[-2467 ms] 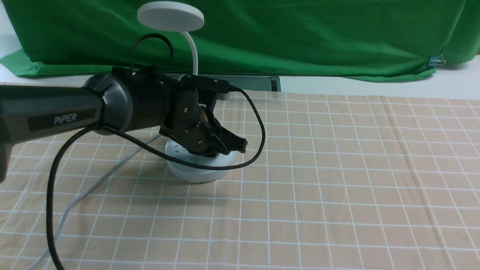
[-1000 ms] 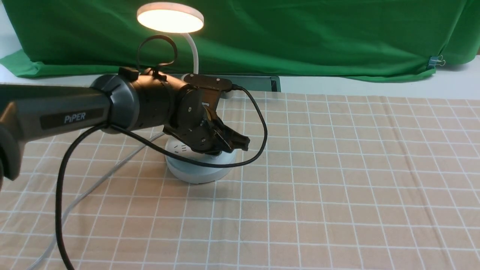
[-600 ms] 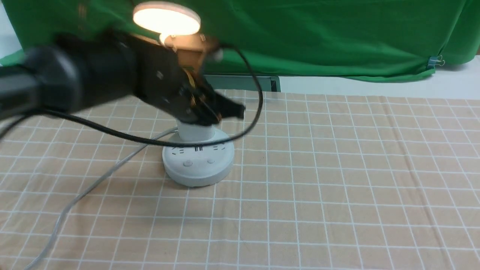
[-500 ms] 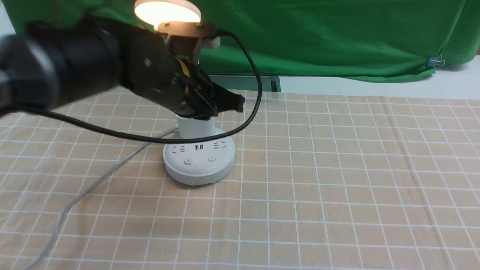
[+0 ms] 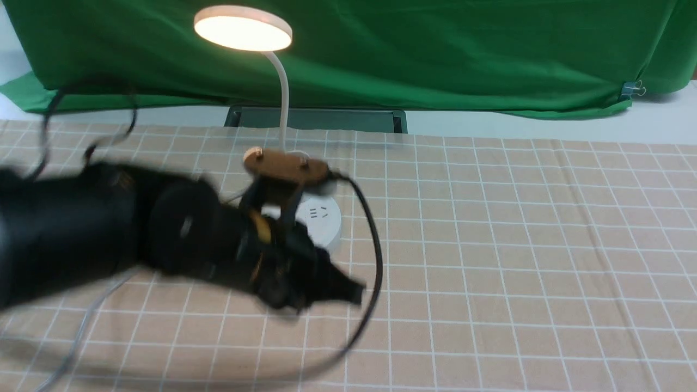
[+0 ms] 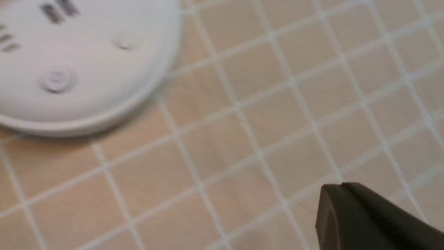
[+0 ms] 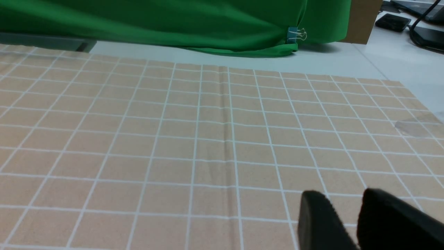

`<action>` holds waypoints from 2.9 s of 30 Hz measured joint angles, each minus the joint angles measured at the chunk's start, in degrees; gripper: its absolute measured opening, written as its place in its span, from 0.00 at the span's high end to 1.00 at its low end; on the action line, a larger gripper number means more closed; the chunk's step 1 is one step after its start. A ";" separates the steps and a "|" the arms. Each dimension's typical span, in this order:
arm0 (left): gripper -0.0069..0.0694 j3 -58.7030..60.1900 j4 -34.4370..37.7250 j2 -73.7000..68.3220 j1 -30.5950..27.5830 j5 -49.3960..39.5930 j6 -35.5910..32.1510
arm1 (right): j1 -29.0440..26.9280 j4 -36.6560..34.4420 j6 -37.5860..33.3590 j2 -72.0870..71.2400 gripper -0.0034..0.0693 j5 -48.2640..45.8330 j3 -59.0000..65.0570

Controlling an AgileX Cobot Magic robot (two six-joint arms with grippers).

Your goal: Turn on the table lamp on the light coffee tablecloth with your hand.

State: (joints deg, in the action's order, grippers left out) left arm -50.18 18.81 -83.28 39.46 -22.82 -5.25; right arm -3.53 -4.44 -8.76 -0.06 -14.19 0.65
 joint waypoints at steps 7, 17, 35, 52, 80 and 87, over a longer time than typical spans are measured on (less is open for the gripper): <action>0.91 8.63 -1.52 21.17 7.25 10.85 -3.64 | 0.00 0.00 0.00 0.00 0.62 0.00 0.00; 0.91 17.28 -8.91 50.33 8.16 16.85 -6.75 | 0.00 0.00 0.00 0.00 0.62 -0.01 0.00; 0.91 21.20 -16.27 57.95 8.16 17.35 -7.05 | 0.00 0.00 0.00 0.00 0.62 -0.01 0.00; 0.91 42.04 -22.42 78.36 -20.05 19.22 14.08 | 0.00 0.00 0.00 0.00 0.62 -0.01 0.00; 0.91 50.44 -17.83 83.36 -32.31 9.97 11.24 | 0.00 0.00 0.00 0.00 0.62 -0.01 0.00; 0.91 50.44 -17.62 83.42 -32.31 9.95 11.19 | 0.00 0.00 0.00 0.00 0.62 -0.01 0.00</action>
State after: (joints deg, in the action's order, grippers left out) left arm 0.25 1.19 0.13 7.14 -12.87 5.94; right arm -3.53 -4.44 -8.76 -0.06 -14.19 0.65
